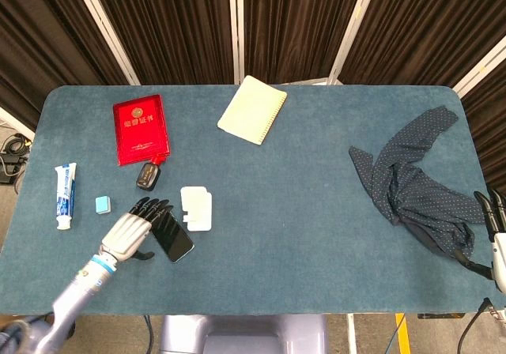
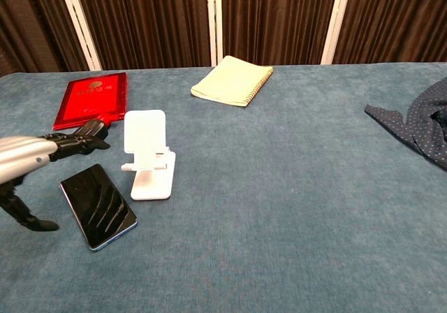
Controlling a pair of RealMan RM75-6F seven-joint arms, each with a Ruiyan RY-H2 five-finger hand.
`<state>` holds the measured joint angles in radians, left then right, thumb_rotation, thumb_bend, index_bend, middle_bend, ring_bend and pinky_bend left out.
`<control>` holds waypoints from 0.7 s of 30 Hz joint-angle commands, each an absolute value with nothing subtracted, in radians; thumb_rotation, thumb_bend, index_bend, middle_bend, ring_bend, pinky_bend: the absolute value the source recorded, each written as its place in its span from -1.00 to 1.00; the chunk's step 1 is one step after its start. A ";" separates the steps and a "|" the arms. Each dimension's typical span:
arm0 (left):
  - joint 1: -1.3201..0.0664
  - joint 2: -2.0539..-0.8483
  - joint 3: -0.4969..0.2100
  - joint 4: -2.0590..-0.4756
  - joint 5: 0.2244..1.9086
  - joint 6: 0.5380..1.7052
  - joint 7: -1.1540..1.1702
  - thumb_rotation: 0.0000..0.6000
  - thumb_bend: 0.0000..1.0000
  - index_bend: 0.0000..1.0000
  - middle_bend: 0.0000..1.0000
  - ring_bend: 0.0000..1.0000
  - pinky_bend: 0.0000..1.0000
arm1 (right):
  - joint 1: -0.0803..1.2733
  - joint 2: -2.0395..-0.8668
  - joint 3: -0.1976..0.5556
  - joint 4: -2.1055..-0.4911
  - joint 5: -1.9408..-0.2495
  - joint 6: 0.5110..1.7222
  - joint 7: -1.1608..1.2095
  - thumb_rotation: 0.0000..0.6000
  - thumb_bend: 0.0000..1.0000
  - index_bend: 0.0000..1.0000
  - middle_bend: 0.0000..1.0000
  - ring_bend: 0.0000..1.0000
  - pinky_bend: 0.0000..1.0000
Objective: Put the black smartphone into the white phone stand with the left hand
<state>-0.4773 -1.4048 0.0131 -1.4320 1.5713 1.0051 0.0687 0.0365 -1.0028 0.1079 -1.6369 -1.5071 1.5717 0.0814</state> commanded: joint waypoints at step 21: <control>-0.667 -1.392 0.098 -1.292 1.693 0.846 -0.101 1.00 -1.00 -0.64 -0.95 -0.90 -0.87 | 0.047 -1.013 0.112 -1.635 -1.482 1.545 0.061 1.00 -1.00 -1.00 -1.00 -1.00 -1.00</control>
<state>-0.6668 -1.3902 0.0961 -1.2963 1.6968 0.8468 -0.0982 0.0469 -1.0126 0.1121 -1.6351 -1.4825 1.5447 0.0605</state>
